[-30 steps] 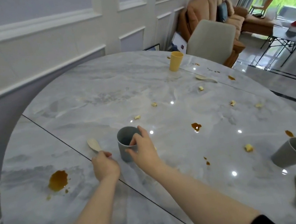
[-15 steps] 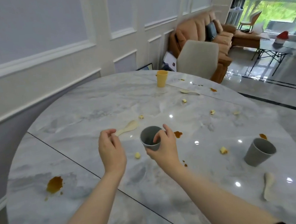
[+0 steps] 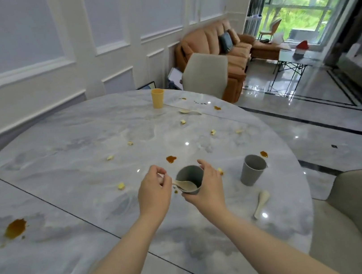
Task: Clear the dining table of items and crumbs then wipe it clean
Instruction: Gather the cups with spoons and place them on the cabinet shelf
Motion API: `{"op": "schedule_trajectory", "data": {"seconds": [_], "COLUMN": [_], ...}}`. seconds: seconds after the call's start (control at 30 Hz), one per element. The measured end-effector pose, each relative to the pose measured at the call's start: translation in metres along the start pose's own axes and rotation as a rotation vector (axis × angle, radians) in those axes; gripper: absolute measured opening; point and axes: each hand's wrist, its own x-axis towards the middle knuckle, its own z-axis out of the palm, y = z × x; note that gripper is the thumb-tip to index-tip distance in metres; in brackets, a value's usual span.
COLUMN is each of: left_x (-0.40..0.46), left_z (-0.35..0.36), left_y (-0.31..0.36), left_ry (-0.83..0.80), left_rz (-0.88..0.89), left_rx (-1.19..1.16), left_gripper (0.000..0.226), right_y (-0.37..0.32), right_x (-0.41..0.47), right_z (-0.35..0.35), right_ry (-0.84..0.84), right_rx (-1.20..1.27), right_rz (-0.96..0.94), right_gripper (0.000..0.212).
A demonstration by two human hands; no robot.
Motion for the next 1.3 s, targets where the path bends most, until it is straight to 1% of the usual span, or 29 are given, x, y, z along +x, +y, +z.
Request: {"op": "schedule_trajectory", "data": {"seconds": [0.17, 0.23, 0.3, 0.33, 0.37, 0.4, 0.5, 0.53, 0.6, 0.67, 0.73, 0.77, 0.83, 0.9, 0.97, 1.0, 1.03, 1.1, 1.13, 1.2, 1.3], "left_x": [-0.005, -0.004, -0.004, -0.004, -0.005, -0.006, -0.014, -0.017, -0.021, -0.025, -0.027, -0.028, -0.027, -0.025, -0.023, -0.021, -0.02, -0.016, -0.016, -0.015, -0.017], "left_z": [0.03, 0.04, 0.048, 0.052, 0.056, 0.062, 0.076, 0.083, 0.094, 0.107, 0.116, 0.122, 0.131, 0.14, 0.148, 0.153, 0.161, 0.172, 0.177, 0.192, 0.218], "left_y": [0.018, 0.022, 0.018, 0.012, 0.005, -0.002, -0.008, -0.006, 0.0, 0.007, 0.015, 0.018, 0.024, 0.026, 0.025, 0.023, 0.022, 0.019, 0.019, 0.019, 0.019], "left_ry": [-0.185, -0.197, -0.185, -0.207, -0.253, -0.336, -0.614, -0.668, -0.715, -0.701, -0.671, -0.656, -0.602, -0.553, -0.498, -0.478, -0.459, -0.449, -0.445, -0.433, -0.391], "left_rz": [0.021, -0.038, -0.137, -0.176, -0.195, -0.198, -0.177, -0.173, -0.137, -0.13, -0.21, -0.22, -0.163, -0.15, -0.144, -0.145, -0.151, -0.162, -0.173, -0.205, -0.237], "left_rx": [-0.109, -0.225, -0.318, -0.319, -0.281, -0.224, -0.124, -0.143, -0.199, -0.261, -0.421, -0.467, -0.402, -0.357, -0.292, -0.257, -0.251, -0.265, -0.266, -0.276, -0.3], "left_gripper": [0.018, 0.027, 0.03, 0.03, 0.029, 0.033, 0.064, 0.072, 0.075, 0.07, 0.062, 0.057, 0.056, 0.06, 0.066, 0.069, 0.07, 0.07, 0.069, 0.065, 0.065], "right_y": [0.028, 0.036, 0.041, 0.044, 0.044, 0.045, 0.046, 0.047, 0.05, 0.055, 0.059, 0.062, 0.069, 0.082, 0.1, 0.114, 0.132, 0.162, 0.177, 0.205, 0.232], "right_x": [-0.008, -0.008, -0.008, -0.009, -0.009, -0.01, -0.01, -0.01, -0.011, -0.012, -0.012, -0.011, -0.009, -0.007, -0.004, -0.002, 0.003, 0.006, 0.007, 0.014, 0.026], "right_z": [-0.021, -0.028, -0.035, -0.039, -0.042, -0.047, -0.056, -0.059, -0.064, -0.068, -0.07, -0.072, -0.08, -0.089, -0.098, -0.102, -0.105, -0.109, -0.109, -0.108, -0.101], "right_ry": [-0.008, 0.004, 0.021, 0.029, 0.03, 0.038, 0.044, 0.042, 0.02, 0.008, 0.007, 0.009, -0.028, -0.118, -0.171, -0.179, -0.2, -0.281, -0.325, -0.414, -0.548], "right_rx": [-0.007, 0.009, 0.039, 0.062, 0.093, 0.126, 0.229, 0.255, 0.33, 0.382, 0.415, 0.428, 0.423, 0.383, 0.343, 0.27, 0.142, -0.2, -0.321, -0.453, -0.599], "right_rz": [0.097, 0.149, 0.206, 0.23, 0.24, 0.244, 0.26, 0.266, 0.274, 0.278, 0.285, 0.29, 0.289, 0.274, 0.266, 0.271, 0.279, 0.274, 0.269, 0.224, 0.028], "right_gripper": [0.099, 0.098, 0.096, 0.095, 0.093, 0.091, 0.089, 0.09, 0.091, 0.09, 0.09, 0.091, 0.091, 0.092, 0.086, 0.077, 0.065, 0.039, 0.031, 0.028, 0.03]}}
